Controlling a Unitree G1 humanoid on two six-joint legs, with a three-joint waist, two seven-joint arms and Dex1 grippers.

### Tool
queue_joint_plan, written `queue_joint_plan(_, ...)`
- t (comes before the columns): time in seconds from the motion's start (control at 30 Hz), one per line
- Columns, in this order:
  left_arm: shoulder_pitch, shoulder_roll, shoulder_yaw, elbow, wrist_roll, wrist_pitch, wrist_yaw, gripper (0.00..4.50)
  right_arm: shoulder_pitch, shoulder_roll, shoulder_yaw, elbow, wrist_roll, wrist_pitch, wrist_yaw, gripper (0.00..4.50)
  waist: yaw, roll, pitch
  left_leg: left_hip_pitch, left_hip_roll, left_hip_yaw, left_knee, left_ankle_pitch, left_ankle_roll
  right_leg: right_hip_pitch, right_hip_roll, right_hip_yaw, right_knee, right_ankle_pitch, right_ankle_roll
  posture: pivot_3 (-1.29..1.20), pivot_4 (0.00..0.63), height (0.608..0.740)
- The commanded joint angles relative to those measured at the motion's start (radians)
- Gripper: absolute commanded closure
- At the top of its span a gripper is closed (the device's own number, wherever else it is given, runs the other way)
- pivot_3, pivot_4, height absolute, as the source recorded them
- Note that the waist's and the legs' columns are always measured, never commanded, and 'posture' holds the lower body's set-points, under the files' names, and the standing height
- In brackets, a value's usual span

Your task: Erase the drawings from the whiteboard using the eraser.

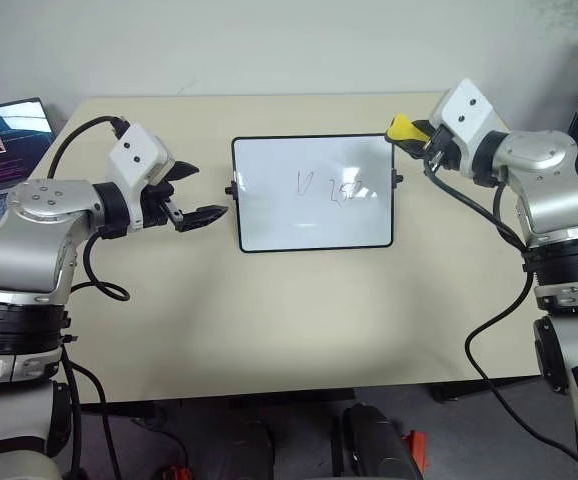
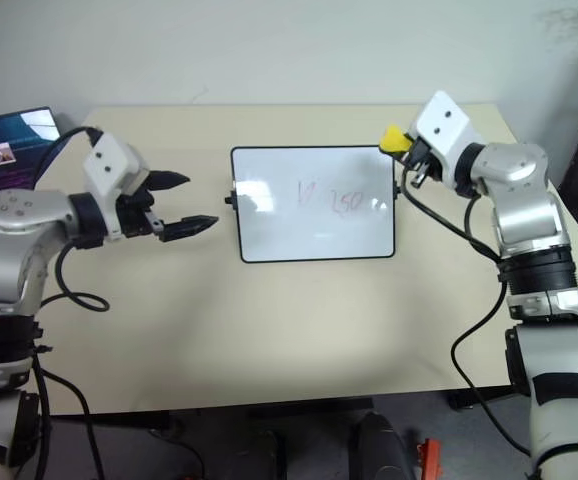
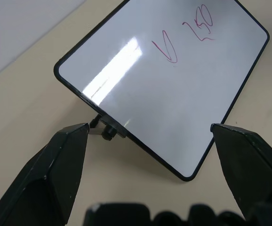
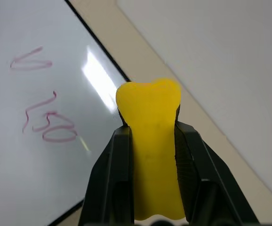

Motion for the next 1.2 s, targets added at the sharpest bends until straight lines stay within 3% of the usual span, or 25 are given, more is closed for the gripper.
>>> queue_joint_plan(0.03, -0.024, 0.002, 0.015, -0.024, -0.001, -0.011, 0.001, 0.00, -0.011, -0.005, -0.018, -0.054, 0.022, 0.004, 0.011, 3.67, 0.000, 0.000, 0.000, 0.000, 0.000, 0.000, 0.000, 0.000, 0.000, 0.000, 0.000, 0.000, 0.000, 0.000, 0.000, 0.00, 0.150, 0.740)
queue_joint_plan(0.7, -0.025, 0.002, 0.009, -0.025, 0.000, -0.014, -0.013, 0.00, -0.017, 0.032, -0.011, -0.100, 0.025, 0.036, 0.011, 3.67, -0.001, 0.000, 0.000, 0.000, 0.000, 0.000, 0.001, 0.000, 0.000, 0.000, 0.000, 0.000, 0.001, 0.000, 0.000, 0.00, 0.150, 0.740)
queue_joint_plan(0.93, -0.007, -0.011, -0.034, -0.020, 0.033, -0.027, -0.010, 0.00, 0.026, 0.189, 0.151, -0.198, -0.045, 0.013, -0.011, 3.67, -0.009, 0.000, 0.000, 0.001, 0.000, 0.000, 0.001, 0.000, 0.000, 0.000, 0.000, 0.000, 0.002, 0.000, 0.000, 0.00, 0.150, 0.740)
queue_joint_plan(1.07, -0.001, -0.028, -0.041, -0.031, 0.034, -0.018, -0.004, 0.00, 0.013, 0.241, 0.193, -0.141, -0.093, -0.010, -0.057, 3.67, -0.003, 0.000, 0.000, 0.000, 0.000, 0.000, 0.003, 0.000, 0.000, 0.000, 0.000, 0.000, 0.003, 0.000, 0.000, 0.00, 0.150, 0.740)
queue_joint_plan(1.2, 0.019, -0.030, -0.062, -0.043, 0.046, -0.011, -0.008, 0.00, -0.077, 0.313, 0.243, 0.049, -0.150, -0.052, -0.098, 3.67, -0.001, 0.000, 0.000, 0.000, 0.000, -0.001, 0.003, 0.000, 0.000, 0.000, 0.000, 0.000, 0.003, 0.000, 0.000, 0.00, 0.150, 0.740)
